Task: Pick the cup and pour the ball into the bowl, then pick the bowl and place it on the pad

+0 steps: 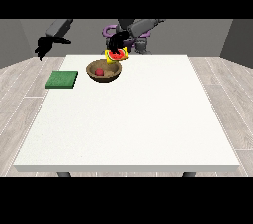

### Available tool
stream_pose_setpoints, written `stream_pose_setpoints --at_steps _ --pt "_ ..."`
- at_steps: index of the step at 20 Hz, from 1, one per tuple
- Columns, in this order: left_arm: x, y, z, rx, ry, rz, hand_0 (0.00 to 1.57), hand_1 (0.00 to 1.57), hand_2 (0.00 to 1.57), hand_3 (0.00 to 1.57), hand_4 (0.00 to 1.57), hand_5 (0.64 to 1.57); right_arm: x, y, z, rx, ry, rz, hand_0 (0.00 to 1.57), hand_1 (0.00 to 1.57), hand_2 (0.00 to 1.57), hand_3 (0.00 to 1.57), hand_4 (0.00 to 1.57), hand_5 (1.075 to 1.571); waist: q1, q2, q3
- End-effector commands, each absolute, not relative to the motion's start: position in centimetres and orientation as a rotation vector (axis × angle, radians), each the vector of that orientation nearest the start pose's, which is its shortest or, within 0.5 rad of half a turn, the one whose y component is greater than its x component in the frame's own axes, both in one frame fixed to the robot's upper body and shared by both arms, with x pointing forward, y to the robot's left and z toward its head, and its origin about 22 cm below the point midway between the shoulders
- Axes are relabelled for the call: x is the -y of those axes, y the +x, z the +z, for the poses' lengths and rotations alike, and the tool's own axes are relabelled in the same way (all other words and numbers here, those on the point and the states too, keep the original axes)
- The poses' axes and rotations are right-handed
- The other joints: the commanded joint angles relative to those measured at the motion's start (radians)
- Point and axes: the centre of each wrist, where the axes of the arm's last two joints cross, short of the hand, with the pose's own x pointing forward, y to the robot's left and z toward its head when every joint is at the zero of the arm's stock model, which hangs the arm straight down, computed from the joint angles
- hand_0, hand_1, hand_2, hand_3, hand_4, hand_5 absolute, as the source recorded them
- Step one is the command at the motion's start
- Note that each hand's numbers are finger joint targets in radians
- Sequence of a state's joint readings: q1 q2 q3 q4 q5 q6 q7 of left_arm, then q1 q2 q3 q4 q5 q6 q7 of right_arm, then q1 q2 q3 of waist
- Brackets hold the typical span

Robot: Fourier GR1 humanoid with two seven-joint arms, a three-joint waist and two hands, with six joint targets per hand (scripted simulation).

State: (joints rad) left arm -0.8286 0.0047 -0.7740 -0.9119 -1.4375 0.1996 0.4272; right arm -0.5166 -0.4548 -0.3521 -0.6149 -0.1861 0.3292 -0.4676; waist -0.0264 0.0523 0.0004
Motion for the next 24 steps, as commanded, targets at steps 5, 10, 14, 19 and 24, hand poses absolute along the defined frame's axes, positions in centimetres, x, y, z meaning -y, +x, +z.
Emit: stream_pose_setpoints --at_steps 5,10,14,19,24 --pt "1.6 34.4 8.6 -1.733 -1.807 2.136 1.56 1.56 1.57 1.57 1.20 1.451 41.8 33.8 0.8 1.687 -0.020 -0.070 0.00 0.00 0.00 0.20 0.00 1.515 -0.006 -0.033 0.0003" --pt "0.8 34.4 9.6 -1.746 -1.748 2.107 1.53 1.53 1.57 1.57 1.21 1.457 41.3 32.8 -0.8 1.675 -0.061 -0.083 0.00 0.00 0.00 0.14 0.00 1.520 0.019 -0.035 -0.0001" --pt "0.1 34.5 8.8 -1.738 -1.795 2.103 1.52 1.52 1.57 1.57 1.20 1.462 39.2 31.2 -4.6 1.607 0.012 -0.101 0.00 0.00 0.00 0.00 0.43 1.555 0.019 -0.015 -0.0002" --pt "-4.1 35.3 10.6 -2.522 -1.836 1.877 0.15 0.15 1.57 1.57 1.00 1.545 41.1 30.4 -4.3 1.560 -0.026 -0.158 0.00 0.00 0.00 0.00 0.48 1.561 0.136 -0.044 -0.0042" --pt "-12.0 37.8 11.6 -2.980 -1.885 1.647 0.37 0.37 1.57 1.57 0.86 1.568 41.2 31.2 -3.1 1.577 -0.052 -0.200 0.00 0.00 0.00 0.00 0.48 1.561 0.180 -0.018 -0.0060"
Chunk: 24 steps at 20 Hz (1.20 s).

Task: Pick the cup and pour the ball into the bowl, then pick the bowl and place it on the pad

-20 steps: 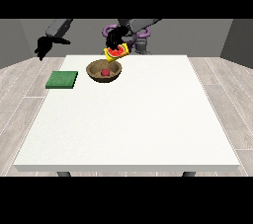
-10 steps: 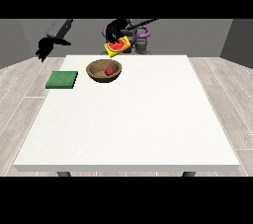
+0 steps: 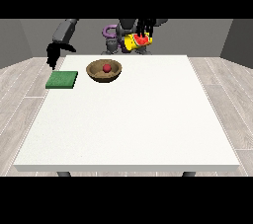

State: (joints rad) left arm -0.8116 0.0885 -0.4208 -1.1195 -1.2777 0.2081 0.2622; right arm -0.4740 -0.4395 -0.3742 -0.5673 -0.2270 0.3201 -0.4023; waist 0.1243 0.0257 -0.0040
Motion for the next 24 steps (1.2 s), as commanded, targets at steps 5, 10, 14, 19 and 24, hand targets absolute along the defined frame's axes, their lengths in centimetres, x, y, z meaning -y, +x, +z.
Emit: stream_pose_setpoints --at_steps 5,10,14,19,24 --pt "-12.4 37.0 10.6 1.925 0.770 -0.686 1.24 1.24 1.57 1.24 0.91 1.546 39.9 32.0 -3.0 1.632 -0.044 -0.212 0.00 0.00 0.00 0.00 0.22 1.565 0.033 0.126 -0.0017" --pt "-14.6 38.0 10.7 2.020 0.534 -0.435 0.78 0.78 0.70 0.09 0.86 1.531 37.0 34.0 -2.1 1.713 0.065 -0.201 0.00 0.00 0.00 0.00 0.38 1.569 -0.025 0.250 -0.0009" --pt "-15.8 37.2 6.9 1.984 0.376 -0.276 0.00 0.00 0.00 0.00 0.40 1.548 33.4 35.2 -1.9 1.690 0.114 -0.134 0.00 0.00 0.00 0.00 0.42 1.566 -0.080 0.244 0.0002" --pt "-17.9 36.6 2.7 1.862 0.317 -0.287 0.00 0.00 0.00 0.00 0.00 1.520 30.6 33.7 -4.5 1.553 0.112 -0.074 0.00 0.00 0.00 0.00 0.18 1.544 -0.122 0.119 0.0036" --pt "-19.4 36.3 1.0 1.842 0.291 -0.252 0.00 0.00 0.00 0.00 0.00 1.531 30.9 32.6 -5.6 1.517 0.135 -0.051 0.00 0.00 0.00 0.00 0.00 1.544 -0.149 0.098 0.0039"
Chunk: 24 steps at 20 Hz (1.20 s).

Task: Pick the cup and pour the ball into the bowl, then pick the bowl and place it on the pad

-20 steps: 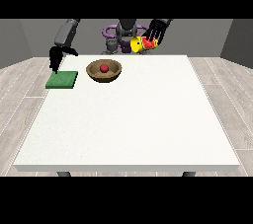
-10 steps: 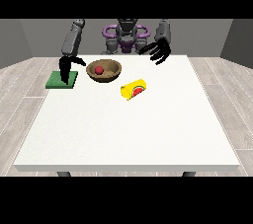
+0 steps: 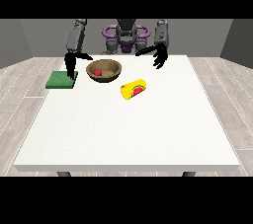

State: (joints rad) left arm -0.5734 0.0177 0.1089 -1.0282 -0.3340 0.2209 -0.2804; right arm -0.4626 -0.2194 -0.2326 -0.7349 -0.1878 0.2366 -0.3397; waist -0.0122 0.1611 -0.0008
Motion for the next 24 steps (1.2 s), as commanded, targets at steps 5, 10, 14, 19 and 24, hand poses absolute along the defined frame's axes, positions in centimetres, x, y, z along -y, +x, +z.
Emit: stream_pose_setpoints --at_steps 5,10,14,19,24 --pt "-17.2 37.4 4.9 1.934 0.269 -0.300 0.00 0.00 0.00 0.00 0.00 1.547 31.0 32.6 -7.1 1.586 0.112 -0.143 0.00 0.00 0.00 0.00 0.21 1.546 0.063 0.058 0.0015" --pt "-16.5 37.7 7.3 1.957 0.249 -0.326 0.00 0.00 0.00 0.00 0.00 1.555 30.9 32.4 -7.8 1.566 0.121 -0.181 0.00 0.00 0.00 0.00 0.20 1.539 0.096 0.077 0.0017" --pt "-16.2 37.0 7.1 1.971 0.212 -0.373 0.00 0.00 0.00 0.00 0.00 1.558 30.0 30.1 -10.0 1.560 0.113 -0.235 0.00 0.00 0.00 0.00 0.15 1.525 0.150 0.076 0.0021" --pt "-17.0 37.6 7.3 1.971 0.229 -0.370 0.00 0.00 0.00 0.00 0.00 1.562 27.1 32.2 -8.3 1.537 0.140 -0.253 0.00 0.00 0.00 0.00 0.24 1.532 0.143 0.055 0.0001" --pt "-17.9 36.9 6.1 1.898 0.191 -0.399 0.00 0.00 0.00 0.00 0.00 1.564 27.2 34.0 -6.6 1.506 0.135 -0.295 0.00 0.00 0.00 0.00 0.35 1.546 0.152 -0.008 0.0012"
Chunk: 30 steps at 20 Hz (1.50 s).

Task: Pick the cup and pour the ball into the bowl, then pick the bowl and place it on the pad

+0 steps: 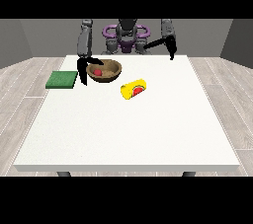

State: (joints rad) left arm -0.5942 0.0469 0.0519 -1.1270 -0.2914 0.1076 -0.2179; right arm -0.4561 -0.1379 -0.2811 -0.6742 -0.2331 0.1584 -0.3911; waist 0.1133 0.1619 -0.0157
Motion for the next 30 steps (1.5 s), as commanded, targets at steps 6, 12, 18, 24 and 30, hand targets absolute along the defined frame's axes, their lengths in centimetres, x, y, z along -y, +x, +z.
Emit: stream_pose_setpoints --at_steps 6,12,18,24,30 --pt "-19.3 36.8 5.9 1.920 0.219 -0.339 0.00 0.00 0.00 0.00 0.00 1.566 22.8 32.1 -9.8 1.444 0.121 -0.259 0.00 0.00 0.00 0.00 0.38 1.550 -0.006 0.023 0.0160" --pt "-18.3 37.3 8.2 1.942 0.175 -0.358 0.00 0.00 0.00 0.00 0.00 1.568 28.1 31.2 -10.0 1.264 -0.133 -0.167 1.57 1.57 1.57 1.57 1.05 1.550 0.049 0.025 0.0157" --pt "-22.2 36.1 3.6 1.847 0.236 -0.292 0.00 0.00 0.00 0.00 0.00 1.570 26.2 34.3 -6.8 1.207 -0.187 -0.128 1.57 1.57 1.57 1.57 1.03 1.555 -0.009 -0.074 0.0146" --pt "-27.2 35.4 1.9 1.779 0.318 -0.211 0.00 0.00 0.00 0.00 0.00 1.571 25.7 36.3 -3.4 1.149 -0.110 -0.061 1.57 1.57 1.57 1.57 1.05 1.553 -0.106 -0.145 0.0151" --pt "-24.1 35.8 3.1 1.800 0.287 -0.260 0.00 0.00 0.00 0.00 0.00 1.570 33.2 36.6 -0.1 1.203 -0.124 -0.117 1.57 1.57 1.57 1.57 1.06 1.562 -0.091 -0.099 0.0160"
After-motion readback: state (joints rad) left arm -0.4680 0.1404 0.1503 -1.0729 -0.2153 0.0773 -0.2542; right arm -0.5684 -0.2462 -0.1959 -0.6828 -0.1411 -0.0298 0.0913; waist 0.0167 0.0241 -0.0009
